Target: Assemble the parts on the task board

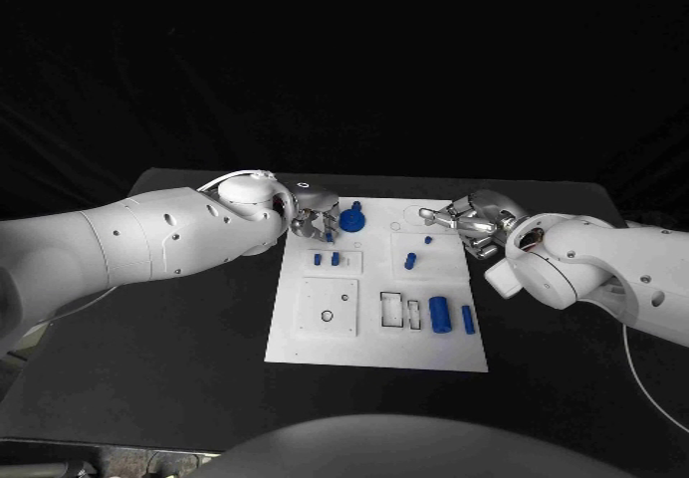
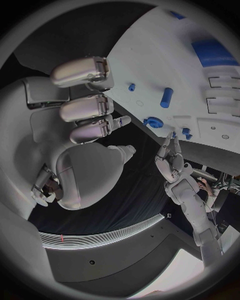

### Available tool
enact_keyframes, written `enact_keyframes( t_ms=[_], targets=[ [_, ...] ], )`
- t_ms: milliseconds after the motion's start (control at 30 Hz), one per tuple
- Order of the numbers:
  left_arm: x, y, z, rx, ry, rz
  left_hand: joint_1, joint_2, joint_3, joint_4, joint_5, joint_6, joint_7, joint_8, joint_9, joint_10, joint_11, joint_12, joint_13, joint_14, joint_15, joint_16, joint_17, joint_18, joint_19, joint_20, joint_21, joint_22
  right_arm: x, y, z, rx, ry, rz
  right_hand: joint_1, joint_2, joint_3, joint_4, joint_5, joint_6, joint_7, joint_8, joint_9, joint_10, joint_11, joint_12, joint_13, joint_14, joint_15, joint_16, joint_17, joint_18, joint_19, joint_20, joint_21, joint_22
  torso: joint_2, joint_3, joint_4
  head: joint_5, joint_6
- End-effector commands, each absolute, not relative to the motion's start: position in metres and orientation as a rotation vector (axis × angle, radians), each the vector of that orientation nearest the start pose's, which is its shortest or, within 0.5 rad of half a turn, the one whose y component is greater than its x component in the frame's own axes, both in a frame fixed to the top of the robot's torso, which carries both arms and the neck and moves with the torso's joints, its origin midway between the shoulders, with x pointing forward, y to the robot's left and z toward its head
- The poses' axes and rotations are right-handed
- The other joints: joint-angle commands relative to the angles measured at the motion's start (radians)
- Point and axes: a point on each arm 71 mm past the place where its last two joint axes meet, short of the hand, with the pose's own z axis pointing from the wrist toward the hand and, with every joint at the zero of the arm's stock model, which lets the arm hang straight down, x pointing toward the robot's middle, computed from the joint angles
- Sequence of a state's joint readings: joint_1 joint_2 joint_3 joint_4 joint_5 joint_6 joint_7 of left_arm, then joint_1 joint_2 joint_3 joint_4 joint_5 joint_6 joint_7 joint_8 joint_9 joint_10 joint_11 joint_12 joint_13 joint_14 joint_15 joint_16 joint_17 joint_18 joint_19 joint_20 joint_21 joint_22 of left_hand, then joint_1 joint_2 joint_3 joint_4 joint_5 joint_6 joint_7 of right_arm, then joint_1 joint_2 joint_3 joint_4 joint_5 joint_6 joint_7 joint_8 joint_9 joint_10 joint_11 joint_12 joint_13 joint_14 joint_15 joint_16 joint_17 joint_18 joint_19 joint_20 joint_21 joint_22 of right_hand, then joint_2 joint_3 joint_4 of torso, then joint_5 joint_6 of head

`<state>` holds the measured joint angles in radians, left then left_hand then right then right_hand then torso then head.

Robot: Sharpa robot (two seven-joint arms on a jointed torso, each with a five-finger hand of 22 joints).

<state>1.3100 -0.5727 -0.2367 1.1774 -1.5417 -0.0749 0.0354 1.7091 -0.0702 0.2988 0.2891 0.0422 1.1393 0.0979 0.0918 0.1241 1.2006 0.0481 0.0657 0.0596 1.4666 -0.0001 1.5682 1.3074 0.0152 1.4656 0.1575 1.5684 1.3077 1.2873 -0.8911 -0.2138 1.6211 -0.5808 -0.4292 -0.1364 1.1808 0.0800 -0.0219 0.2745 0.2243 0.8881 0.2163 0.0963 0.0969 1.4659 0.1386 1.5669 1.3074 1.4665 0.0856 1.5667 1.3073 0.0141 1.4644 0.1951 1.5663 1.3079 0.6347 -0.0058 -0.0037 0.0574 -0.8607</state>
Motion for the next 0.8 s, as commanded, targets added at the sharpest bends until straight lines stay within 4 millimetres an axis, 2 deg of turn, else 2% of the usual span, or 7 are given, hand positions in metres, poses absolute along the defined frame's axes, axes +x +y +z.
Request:
enact_keyframes(
  t_ms=[33, 433, 800],
  targets=[
    [0.5304, 0.1562, -0.2292, 0.561, 1.912, -0.518, -0.002, -0.003, 0.006, -0.001, 0.007, -0.009, 0.000, 0.004, 0.001, -0.008, -0.001, -0.005, 0.001, 0.104, 0.005, 0.003, 0.263, -0.015, 0.105, -0.007, 0.002, 0.263, 0.4598, -0.2135, -0.2144, 0.723, 1.913, 0.903, 0.003, 0.004, -0.005, -0.001, 0.003, -0.005, -0.002, 0.003, 0.001, 0.105, 0.009, 0.004, 0.263, 0.104, 0.009, 0.004, 0.263, -0.014, 0.106, 0.008, 0.004, 0.263, 0.000, -0.0001, -0.0001, 0.000, 0.000],
    [0.5296, 0.1536, -0.2330, 0.565, 1.908, -0.533, -0.002, -0.003, 0.007, -0.001, 0.007, -0.010, -0.001, 0.003, 0.000, -0.010, -0.001, -0.005, 0.001, 0.104, 0.005, 0.003, 0.263, -0.015, 0.105, -0.007, 0.002, 0.263, 0.4598, -0.2129, -0.2146, 0.722, 1.916, 0.904, 0.003, 0.004, -0.005, -0.001, 0.003, -0.005, -0.002, 0.003, 0.001, 0.105, 0.009, 0.004, 0.263, 0.104, 0.009, 0.004, 0.263, -0.014, 0.106, 0.008, 0.004, 0.263, 0.001, -0.0010, -0.0007, -0.003, -0.002],
    [0.5293, 0.1515, -0.2336, 0.572, 1.913, -0.538, -0.001, -0.003, 0.007, -0.001, 0.007, -0.011, -0.001, 0.003, 0.000, -0.011, -0.001, -0.005, 0.001, 0.104, 0.005, 0.003, 0.263, -0.015, 0.105, -0.007, 0.002, 0.263, 0.4597, -0.2122, -0.2145, 0.721, 1.917, 0.904, 0.003, 0.004, -0.005, -0.001, 0.003, -0.005, -0.002, 0.003, 0.001, 0.105, 0.009, 0.004, 0.263, 0.104, 0.009, 0.004, 0.263, -0.014, 0.106, 0.008, 0.004, 0.263, 0.001, 0.0004, -0.0001, -0.003, -0.003]
  ],
)
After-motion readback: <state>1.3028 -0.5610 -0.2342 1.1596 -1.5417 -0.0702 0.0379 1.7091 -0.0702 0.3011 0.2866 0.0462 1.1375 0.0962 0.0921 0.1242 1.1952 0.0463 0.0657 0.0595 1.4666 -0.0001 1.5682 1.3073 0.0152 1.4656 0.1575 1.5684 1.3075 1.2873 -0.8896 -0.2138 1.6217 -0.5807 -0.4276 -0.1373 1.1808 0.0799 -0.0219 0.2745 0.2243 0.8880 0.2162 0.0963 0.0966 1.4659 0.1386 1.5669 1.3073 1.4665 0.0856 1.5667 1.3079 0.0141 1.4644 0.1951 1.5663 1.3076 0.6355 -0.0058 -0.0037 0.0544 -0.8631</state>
